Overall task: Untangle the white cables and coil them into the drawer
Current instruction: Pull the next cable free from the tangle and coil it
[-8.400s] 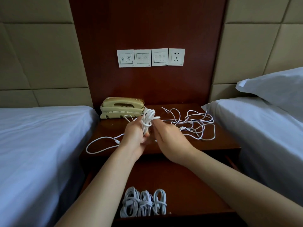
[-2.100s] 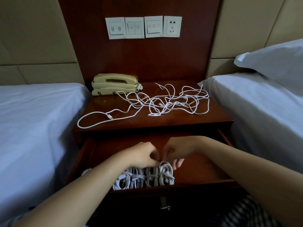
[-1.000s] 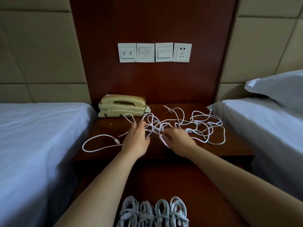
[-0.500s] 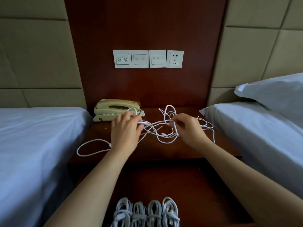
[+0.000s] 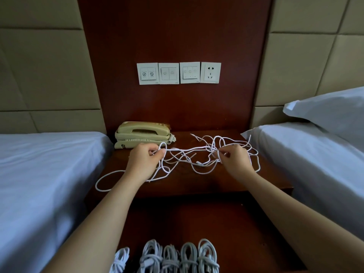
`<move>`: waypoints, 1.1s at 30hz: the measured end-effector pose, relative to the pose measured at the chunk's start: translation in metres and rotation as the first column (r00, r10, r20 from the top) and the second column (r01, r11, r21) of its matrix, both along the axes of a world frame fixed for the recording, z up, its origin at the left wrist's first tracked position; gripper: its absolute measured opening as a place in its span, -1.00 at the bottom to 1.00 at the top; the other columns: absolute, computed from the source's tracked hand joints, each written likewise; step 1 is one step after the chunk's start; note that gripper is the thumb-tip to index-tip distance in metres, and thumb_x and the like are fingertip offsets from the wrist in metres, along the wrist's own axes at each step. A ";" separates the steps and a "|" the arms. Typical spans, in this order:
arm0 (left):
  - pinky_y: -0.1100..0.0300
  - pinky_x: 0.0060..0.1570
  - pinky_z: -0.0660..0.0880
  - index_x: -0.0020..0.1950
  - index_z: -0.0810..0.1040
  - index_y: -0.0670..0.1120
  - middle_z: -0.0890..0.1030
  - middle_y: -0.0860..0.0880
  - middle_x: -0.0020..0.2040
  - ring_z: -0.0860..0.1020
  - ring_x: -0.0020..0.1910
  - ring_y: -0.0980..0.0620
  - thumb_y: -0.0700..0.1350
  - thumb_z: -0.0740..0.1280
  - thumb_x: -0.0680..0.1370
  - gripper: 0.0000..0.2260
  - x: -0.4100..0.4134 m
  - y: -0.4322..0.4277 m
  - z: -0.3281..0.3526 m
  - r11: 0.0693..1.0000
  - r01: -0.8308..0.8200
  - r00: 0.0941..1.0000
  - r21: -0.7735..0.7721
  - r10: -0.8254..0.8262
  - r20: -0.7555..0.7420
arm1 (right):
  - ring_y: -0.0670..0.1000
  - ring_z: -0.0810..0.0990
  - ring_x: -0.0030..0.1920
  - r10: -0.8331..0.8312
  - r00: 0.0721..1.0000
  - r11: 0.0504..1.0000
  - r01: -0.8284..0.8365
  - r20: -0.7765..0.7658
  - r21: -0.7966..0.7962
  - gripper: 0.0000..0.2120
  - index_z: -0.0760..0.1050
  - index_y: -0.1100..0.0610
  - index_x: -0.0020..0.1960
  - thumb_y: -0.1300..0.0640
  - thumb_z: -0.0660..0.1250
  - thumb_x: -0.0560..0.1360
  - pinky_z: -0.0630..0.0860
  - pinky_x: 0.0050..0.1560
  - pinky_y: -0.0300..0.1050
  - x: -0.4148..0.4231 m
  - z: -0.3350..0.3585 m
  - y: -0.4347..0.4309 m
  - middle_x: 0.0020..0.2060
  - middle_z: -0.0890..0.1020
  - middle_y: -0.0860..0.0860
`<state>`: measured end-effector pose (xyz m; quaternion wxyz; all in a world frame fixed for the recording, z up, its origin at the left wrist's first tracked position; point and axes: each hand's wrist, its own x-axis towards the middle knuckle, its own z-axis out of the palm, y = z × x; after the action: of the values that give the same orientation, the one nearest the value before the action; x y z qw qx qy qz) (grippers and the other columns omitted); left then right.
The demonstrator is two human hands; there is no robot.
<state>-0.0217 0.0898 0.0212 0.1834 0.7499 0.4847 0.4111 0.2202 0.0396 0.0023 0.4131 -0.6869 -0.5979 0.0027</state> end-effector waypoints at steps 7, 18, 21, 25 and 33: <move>0.12 -0.14 0.59 -0.18 0.57 -0.17 0.53 -0.05 -0.31 0.48 -0.39 0.10 -0.15 0.22 0.61 -0.78 -0.002 -0.003 -0.005 0.921 0.129 0.865 -0.368 0.077 0.496 | -0.04 0.53 -0.36 0.130 0.991 0.991 -0.130 0.025 -0.012 -0.75 0.61 0.21 0.10 0.36 0.24 0.51 0.43 -0.37 -0.40 -0.023 0.006 -0.005 -0.11 0.65 0.05; 0.03 0.00 0.53 -0.23 0.62 -0.03 0.47 -0.04 -0.32 0.46 -0.25 0.05 -0.11 0.23 0.59 -0.75 0.021 -0.025 -0.002 0.924 0.236 0.879 -0.300 -0.072 0.471 | -0.10 0.48 -0.27 0.446 0.895 0.893 -0.445 -0.005 -0.067 -0.78 0.47 0.12 0.20 0.12 0.20 0.59 0.34 -0.28 -0.34 -0.080 0.010 -0.004 -0.21 0.56 -0.05; 0.22 -0.16 0.40 -0.23 0.59 -0.04 0.53 -0.07 -0.22 0.44 -0.22 0.08 -0.14 0.25 0.58 -0.78 0.024 -0.027 0.000 0.952 0.153 0.883 -0.265 -0.012 0.469 | -0.12 0.36 -0.45 0.461 0.887 0.886 -0.462 -0.029 -0.040 -0.80 0.47 -0.03 -0.21 0.12 0.23 0.58 0.27 -0.40 -0.26 -0.077 0.008 0.000 -0.45 0.44 -0.08; 0.28 -0.22 0.35 -0.27 0.57 -0.04 0.56 0.01 -0.23 0.47 -0.19 0.12 -0.13 0.26 0.57 -0.78 0.022 -0.020 0.002 0.956 0.033 0.783 -0.290 0.156 0.603 | -0.15 0.34 -0.53 0.418 0.908 0.909 -0.418 -0.027 0.004 -0.73 0.47 0.01 -0.30 0.13 0.24 0.57 0.22 -0.46 -0.31 -0.070 0.015 -0.001 -0.56 0.39 -0.11; 0.21 -0.44 0.16 -0.28 0.43 -0.22 0.28 -0.03 -0.44 0.22 -0.44 0.07 -0.17 0.25 0.56 -0.77 0.010 -0.009 -0.005 0.952 -0.177 0.815 -0.249 0.284 0.505 | -0.06 0.30 -0.49 0.301 0.949 0.954 -0.299 0.090 -0.034 -0.60 0.28 0.05 -0.41 0.09 0.19 0.60 0.19 -0.41 -0.16 -0.048 0.026 0.000 -0.53 0.35 -0.03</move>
<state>-0.0119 0.0804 0.0158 0.3308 0.5195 0.5388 0.5748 0.1723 0.0394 0.0283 0.3724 -0.5916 -0.7140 0.0390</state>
